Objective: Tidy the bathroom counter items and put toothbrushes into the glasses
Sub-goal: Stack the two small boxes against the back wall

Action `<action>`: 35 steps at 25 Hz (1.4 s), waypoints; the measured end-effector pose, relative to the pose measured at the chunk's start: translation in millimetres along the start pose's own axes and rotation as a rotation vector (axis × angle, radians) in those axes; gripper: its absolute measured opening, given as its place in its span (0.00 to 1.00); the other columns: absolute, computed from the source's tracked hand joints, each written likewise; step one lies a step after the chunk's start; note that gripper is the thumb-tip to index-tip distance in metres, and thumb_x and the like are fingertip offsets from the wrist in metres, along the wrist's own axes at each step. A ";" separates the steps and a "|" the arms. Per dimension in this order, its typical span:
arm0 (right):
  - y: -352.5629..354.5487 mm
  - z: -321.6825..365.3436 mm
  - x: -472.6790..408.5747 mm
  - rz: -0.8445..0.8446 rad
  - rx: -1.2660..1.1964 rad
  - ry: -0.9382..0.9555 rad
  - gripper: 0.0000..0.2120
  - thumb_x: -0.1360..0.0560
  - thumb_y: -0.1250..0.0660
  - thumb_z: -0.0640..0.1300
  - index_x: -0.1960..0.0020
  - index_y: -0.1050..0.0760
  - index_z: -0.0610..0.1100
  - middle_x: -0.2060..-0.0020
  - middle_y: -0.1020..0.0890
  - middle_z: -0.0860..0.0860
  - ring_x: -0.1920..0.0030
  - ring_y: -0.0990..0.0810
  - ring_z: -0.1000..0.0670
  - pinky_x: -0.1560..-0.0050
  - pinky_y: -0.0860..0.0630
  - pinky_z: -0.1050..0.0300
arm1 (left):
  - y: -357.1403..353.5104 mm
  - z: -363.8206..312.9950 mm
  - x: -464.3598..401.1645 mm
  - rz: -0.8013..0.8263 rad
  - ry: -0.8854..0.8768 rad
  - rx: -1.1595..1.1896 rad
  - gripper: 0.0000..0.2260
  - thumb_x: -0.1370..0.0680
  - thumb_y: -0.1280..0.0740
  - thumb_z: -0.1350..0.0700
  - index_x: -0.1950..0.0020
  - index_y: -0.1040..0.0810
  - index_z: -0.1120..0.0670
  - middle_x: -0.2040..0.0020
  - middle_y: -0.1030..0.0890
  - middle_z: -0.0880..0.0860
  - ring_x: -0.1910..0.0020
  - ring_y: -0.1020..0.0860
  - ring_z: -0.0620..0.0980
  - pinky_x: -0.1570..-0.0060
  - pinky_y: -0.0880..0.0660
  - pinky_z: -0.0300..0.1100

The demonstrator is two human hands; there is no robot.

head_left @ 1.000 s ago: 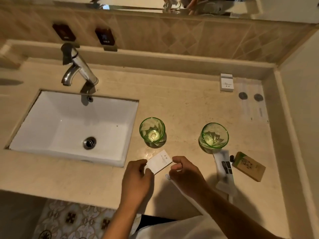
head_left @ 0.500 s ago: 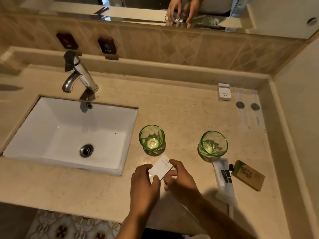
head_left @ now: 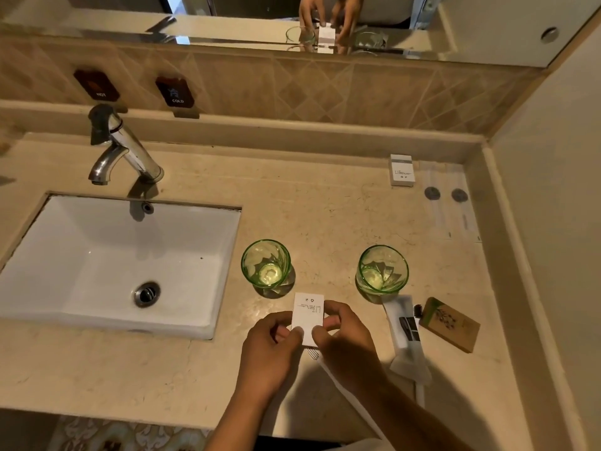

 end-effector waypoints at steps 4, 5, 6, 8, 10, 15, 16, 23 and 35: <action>21.8 11.4 3.9 -0.085 0.008 0.156 0.21 0.26 0.33 0.42 0.37 0.30 0.58 0.45 0.20 0.53 0.46 0.21 0.56 0.54 0.20 0.65 | -5.4 -22.0 0.9 0.014 -0.034 0.097 0.11 0.24 0.27 0.55 0.44 0.15 0.43 0.66 0.21 0.44 0.64 0.22 0.45 0.50 0.18 0.56; 27.2 15.8 4.4 -0.103 0.012 0.181 0.22 0.26 0.33 0.42 0.35 0.30 0.57 0.45 0.21 0.54 0.47 0.21 0.57 0.55 0.21 0.67 | -6.7 -29.2 1.1 0.012 -0.048 0.109 0.12 0.23 0.28 0.57 0.44 0.15 0.41 0.65 0.19 0.44 0.63 0.21 0.46 0.51 0.17 0.55; 32.0 19.8 4.0 -0.118 0.006 0.200 0.23 0.26 0.33 0.41 0.34 0.30 0.56 0.45 0.21 0.54 0.47 0.21 0.57 0.55 0.21 0.67 | -7.5 -37.1 1.0 0.009 -0.071 0.114 0.13 0.22 0.28 0.57 0.46 0.16 0.38 0.63 0.17 0.43 0.62 0.19 0.46 0.51 0.17 0.52; 41.3 27.8 3.9 -0.127 -0.008 0.240 0.24 0.25 0.33 0.42 0.31 0.30 0.57 0.43 0.22 0.54 0.48 0.20 0.56 0.52 0.18 0.62 | -8.4 -53.5 1.2 0.008 -0.127 0.116 0.14 0.20 0.30 0.57 0.49 0.18 0.35 0.58 0.14 0.39 0.59 0.17 0.44 0.53 0.18 0.43; 52.1 38.4 3.6 -0.124 -0.003 0.276 0.24 0.23 0.34 0.43 0.29 0.31 0.57 0.42 0.23 0.55 0.49 0.19 0.56 0.51 0.18 0.61 | -10.5 -69.5 -2.6 -0.004 -0.170 0.112 0.14 0.19 0.32 0.57 0.49 0.18 0.35 0.56 0.14 0.37 0.59 0.17 0.40 0.55 0.20 0.37; 84.2 66.4 -16.3 -0.240 -0.059 0.390 0.20 0.21 0.33 0.43 0.31 0.27 0.55 0.43 0.21 0.55 0.45 0.20 0.55 0.50 0.18 0.62 | -24.8 -114.6 -28.4 -0.052 -0.213 0.117 0.11 0.20 0.31 0.56 0.50 0.15 0.40 0.54 0.13 0.42 0.57 0.16 0.44 0.53 0.19 0.42; 92.2 70.8 -24.5 -0.276 -0.079 0.411 0.18 0.22 0.32 0.42 0.33 0.25 0.53 0.44 0.20 0.54 0.49 0.18 0.56 0.53 0.17 0.61 | -29.7 -125.3 -36.7 -0.054 -0.217 0.128 0.09 0.20 0.31 0.56 0.49 0.14 0.43 0.55 0.13 0.42 0.58 0.16 0.44 0.53 0.18 0.43; 138.6 84.8 -102.2 -0.518 0.184 0.544 0.19 0.27 0.30 0.36 0.36 0.22 0.41 0.43 0.17 0.46 0.62 0.21 0.56 0.61 0.23 0.72 | -85.0 -185.0 -112.4 0.031 -0.267 -0.057 0.18 0.24 0.31 0.60 0.35 0.19 0.48 0.57 0.16 0.45 0.58 0.17 0.45 0.54 0.18 0.43; 155.1 76.2 -220.8 -0.312 0.088 0.218 0.22 0.23 0.31 0.39 0.30 0.27 0.50 0.37 0.24 0.50 0.43 0.21 0.54 0.38 0.24 0.61 | -142.7 -200.7 -216.3 0.188 -0.367 -0.424 0.23 0.28 0.26 0.61 0.35 0.20 0.46 0.55 0.19 0.48 0.54 0.19 0.50 0.48 0.21 0.47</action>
Point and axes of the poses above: each hand's wrist, its own x-axis away from the middle knuckle, its own y-axis out of the back of the hand, z = x × y, the point moved 1 cm from there along -x, towards the middle knuckle
